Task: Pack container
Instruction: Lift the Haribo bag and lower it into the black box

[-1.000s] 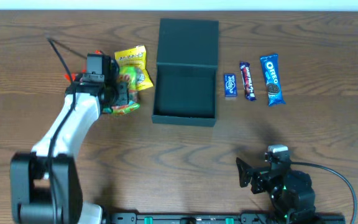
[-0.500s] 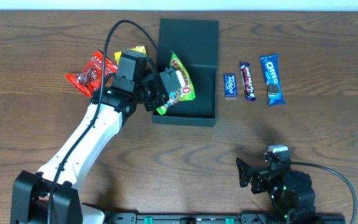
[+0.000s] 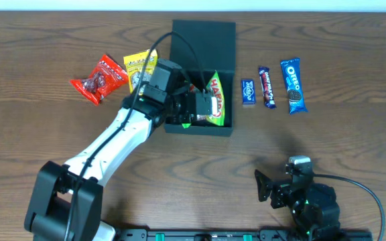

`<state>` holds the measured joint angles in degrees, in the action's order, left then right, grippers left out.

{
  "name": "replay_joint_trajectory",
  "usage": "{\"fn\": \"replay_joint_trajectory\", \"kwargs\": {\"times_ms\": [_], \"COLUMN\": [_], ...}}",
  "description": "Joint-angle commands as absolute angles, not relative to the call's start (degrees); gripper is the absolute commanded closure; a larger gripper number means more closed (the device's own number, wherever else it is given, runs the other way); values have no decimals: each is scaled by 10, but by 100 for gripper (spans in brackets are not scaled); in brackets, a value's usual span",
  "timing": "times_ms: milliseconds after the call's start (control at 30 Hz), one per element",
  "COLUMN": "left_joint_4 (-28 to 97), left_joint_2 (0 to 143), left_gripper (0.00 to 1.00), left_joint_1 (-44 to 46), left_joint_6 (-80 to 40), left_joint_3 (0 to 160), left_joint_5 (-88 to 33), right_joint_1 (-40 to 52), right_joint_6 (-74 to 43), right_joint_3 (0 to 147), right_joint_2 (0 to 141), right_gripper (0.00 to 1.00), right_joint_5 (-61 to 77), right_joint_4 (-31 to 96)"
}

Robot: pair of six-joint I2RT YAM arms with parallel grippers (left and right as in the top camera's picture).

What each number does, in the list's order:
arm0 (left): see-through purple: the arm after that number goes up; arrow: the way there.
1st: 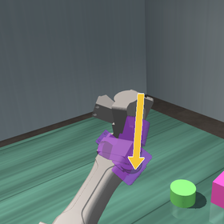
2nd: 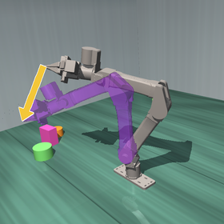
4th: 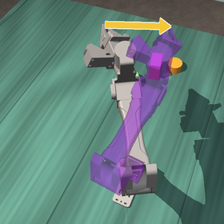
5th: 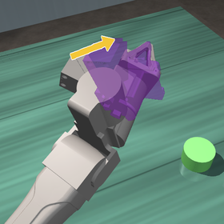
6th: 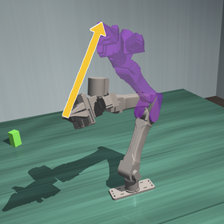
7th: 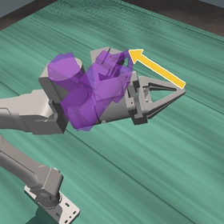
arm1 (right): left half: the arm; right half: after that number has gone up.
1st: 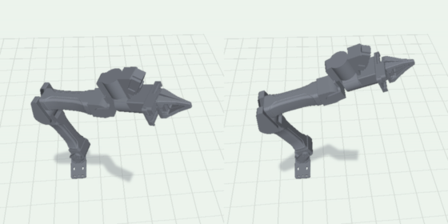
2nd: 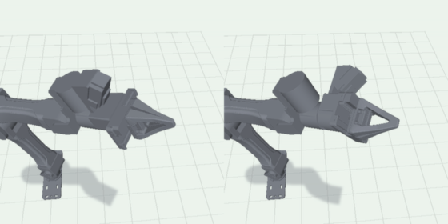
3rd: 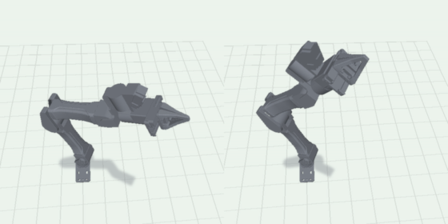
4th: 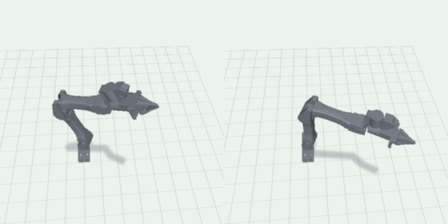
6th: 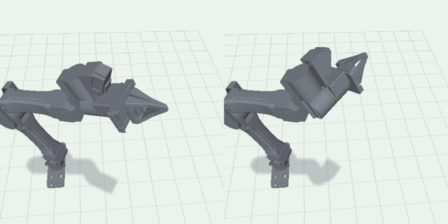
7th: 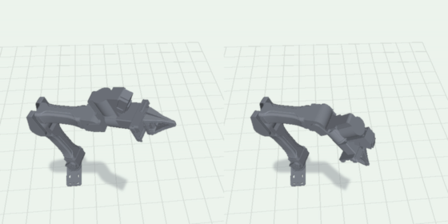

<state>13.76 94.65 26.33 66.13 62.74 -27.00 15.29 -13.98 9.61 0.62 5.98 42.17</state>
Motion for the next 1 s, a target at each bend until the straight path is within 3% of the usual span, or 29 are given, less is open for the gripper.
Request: {"fn": "replay_joint_trajectory", "kwargs": {"times_ms": [0, 400, 433, 467, 500, 633, 767, 900, 967], "left_joint_4": [156, 180, 179, 176, 173, 139, 60, -4, -30], "left_joint_2": [958, 963, 963, 963, 963, 963, 950, 923, 918], "left_gripper": [94, 94, 87, 70, 3, 5, 5, 5, 5], "left_joint_1": [271, 275, 275, 275, 275, 275, 275, 267, 251], "left_joint_6": [719, 784, 785, 785, 784, 769, 667, 459, 300], "left_joint_3": [641, 641, 641, 641, 641, 641, 642, 642, 642], "left_joint_5": [-248, -233, -233, -233, -233, -187, -95, -8, 72], "right_joint_1": [158, 158, 158, 158, 158, 158, 158, 158, 158], "right_joint_6": [-132, -132, -132, -132, -132, -132, -132, -132, -132], "right_joint_3": [93, 93, 93, 93, 93, 93, 93, 93, 93], "right_joint_2": [3, 3, 3, 3, 3, 3, 3, 3, 3], "right_gripper": [1, 1, 1, 1, 1, 1, 1, 1, 1], "right_joint_5": [62, 62, 62, 62, 62, 62, 62, 62, 62], "right_joint_4": [422, 422, 422, 422, 422, 422, 422, 422, 422]}}
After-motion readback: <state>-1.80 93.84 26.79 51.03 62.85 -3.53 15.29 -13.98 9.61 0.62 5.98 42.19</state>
